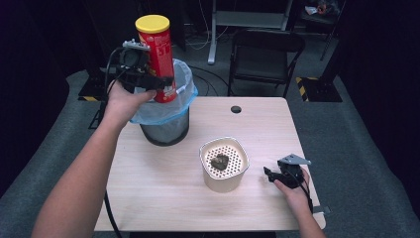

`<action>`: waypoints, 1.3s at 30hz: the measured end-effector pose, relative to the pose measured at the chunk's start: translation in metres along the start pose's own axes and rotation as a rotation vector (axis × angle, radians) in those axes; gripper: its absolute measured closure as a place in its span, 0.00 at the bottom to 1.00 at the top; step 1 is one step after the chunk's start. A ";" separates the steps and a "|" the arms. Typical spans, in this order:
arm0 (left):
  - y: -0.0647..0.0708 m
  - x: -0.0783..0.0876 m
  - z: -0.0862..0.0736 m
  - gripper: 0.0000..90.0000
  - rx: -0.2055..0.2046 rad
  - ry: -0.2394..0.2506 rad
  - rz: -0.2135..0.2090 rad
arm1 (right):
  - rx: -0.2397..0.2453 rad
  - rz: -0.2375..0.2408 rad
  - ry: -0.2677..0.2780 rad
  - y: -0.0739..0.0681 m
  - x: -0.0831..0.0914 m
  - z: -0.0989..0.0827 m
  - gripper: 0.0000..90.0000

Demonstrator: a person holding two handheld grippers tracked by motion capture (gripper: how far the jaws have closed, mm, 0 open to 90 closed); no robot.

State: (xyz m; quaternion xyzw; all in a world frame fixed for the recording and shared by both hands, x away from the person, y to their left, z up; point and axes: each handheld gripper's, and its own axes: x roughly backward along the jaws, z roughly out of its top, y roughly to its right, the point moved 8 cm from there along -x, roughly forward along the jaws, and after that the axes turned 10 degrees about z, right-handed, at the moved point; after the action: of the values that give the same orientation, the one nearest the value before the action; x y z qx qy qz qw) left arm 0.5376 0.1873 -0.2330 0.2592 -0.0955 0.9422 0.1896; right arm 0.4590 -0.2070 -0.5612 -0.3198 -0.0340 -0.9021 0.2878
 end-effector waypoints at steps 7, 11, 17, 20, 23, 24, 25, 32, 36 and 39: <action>-0.018 -0.017 0.004 0.26 0.046 0.000 0.068 | 0.000 0.002 -0.001 -0.001 0.000 0.000 0.37; -0.028 -0.026 0.005 0.26 0.068 -0.001 0.107 | -0.006 0.007 -0.003 -0.001 -0.001 0.000 0.37; -0.039 -0.038 0.001 0.26 0.090 -0.002 0.136 | -0.001 0.005 -0.005 0.000 -0.001 0.000 0.37; -0.046 -0.044 -0.003 0.26 0.096 -0.011 0.152 | 0.001 0.008 -0.004 0.000 -0.001 0.000 0.37; -0.051 -0.050 -0.007 0.26 0.110 -0.028 0.158 | 0.003 0.006 -0.006 -0.001 -0.002 -0.001 0.37; -0.053 -0.051 -0.008 0.26 0.119 -0.033 0.164 | 0.002 0.006 -0.007 -0.001 -0.002 -0.001 0.37; -0.055 -0.052 -0.009 0.26 0.118 -0.034 0.167 | -0.004 0.009 -0.007 -0.001 -0.002 -0.001 0.36; -0.065 -0.061 -0.018 0.26 0.153 -0.041 0.170 | -0.003 0.010 -0.007 -0.002 -0.002 -0.001 0.36; -0.070 -0.065 -0.024 0.26 0.178 -0.054 0.179 | -0.001 0.008 -0.009 -0.002 -0.003 -0.001 0.36; -0.073 -0.069 -0.027 0.26 0.177 -0.072 0.193 | 0.000 0.009 -0.008 -0.002 -0.003 -0.001 0.36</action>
State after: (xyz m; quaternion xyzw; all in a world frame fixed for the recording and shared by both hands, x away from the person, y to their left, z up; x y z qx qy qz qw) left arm 0.6099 0.2402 -0.2856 0.2981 -0.0431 0.9509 0.0708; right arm 0.4591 -0.2039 -0.5630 -0.3234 -0.0336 -0.8995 0.2920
